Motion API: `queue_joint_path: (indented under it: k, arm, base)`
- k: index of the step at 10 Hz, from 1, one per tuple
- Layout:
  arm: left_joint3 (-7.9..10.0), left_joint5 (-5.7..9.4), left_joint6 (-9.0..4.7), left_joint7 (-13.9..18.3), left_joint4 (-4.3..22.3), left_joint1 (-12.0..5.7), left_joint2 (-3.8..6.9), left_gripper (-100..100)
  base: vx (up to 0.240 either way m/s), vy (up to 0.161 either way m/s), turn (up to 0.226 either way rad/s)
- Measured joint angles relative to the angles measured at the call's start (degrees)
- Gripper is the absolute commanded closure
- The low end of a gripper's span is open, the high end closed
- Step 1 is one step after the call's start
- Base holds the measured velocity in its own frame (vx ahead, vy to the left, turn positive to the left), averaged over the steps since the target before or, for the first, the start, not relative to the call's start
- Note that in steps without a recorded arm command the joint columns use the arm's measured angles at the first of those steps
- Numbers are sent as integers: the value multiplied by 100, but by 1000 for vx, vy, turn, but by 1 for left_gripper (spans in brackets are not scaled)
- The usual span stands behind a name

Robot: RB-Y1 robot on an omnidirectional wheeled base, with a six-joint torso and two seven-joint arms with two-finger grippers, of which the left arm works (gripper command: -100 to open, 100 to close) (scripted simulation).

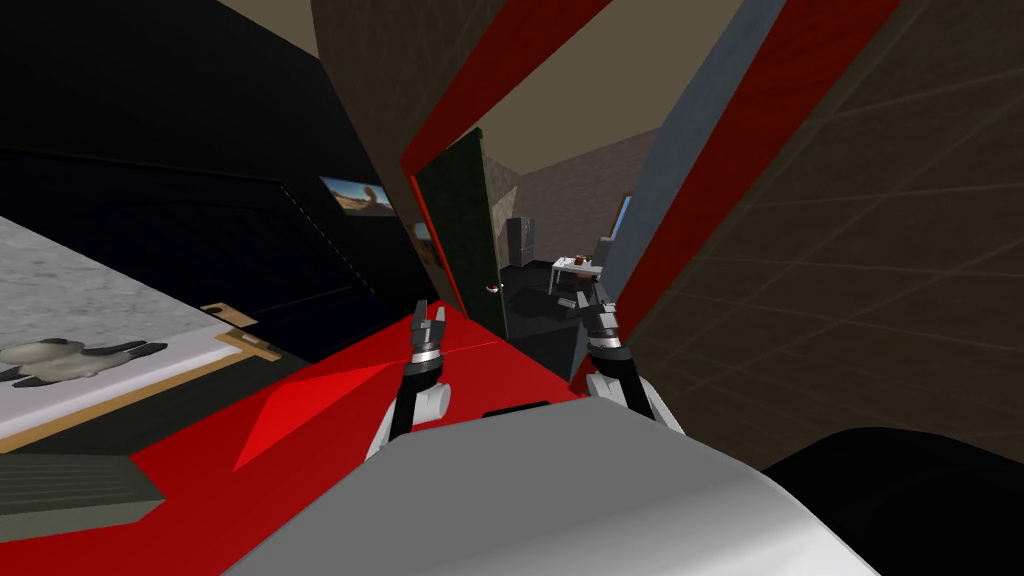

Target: Push the door open

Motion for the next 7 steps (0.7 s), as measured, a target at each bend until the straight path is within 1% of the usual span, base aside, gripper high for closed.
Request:
queue_joint_path:
  k: [1,3,5,6,7]
  arm:
    - [-41,-17,-37,21,145,-43,17,-100]
    - [-124,-60,-109,44,488,-190,31,-100]
    - [-193,-80,-179,105,733,-236,98,-100]
    - [-221,-93,-198,135,904,-328,117,-100]
    - [-277,-120,-234,146,1069,-379,116,-100]
  base:
    - [89,76,-30]
    - [107,68,-26]
    - [101,64,-27]
    - [101,77,-29]
    - [101,63,-32]
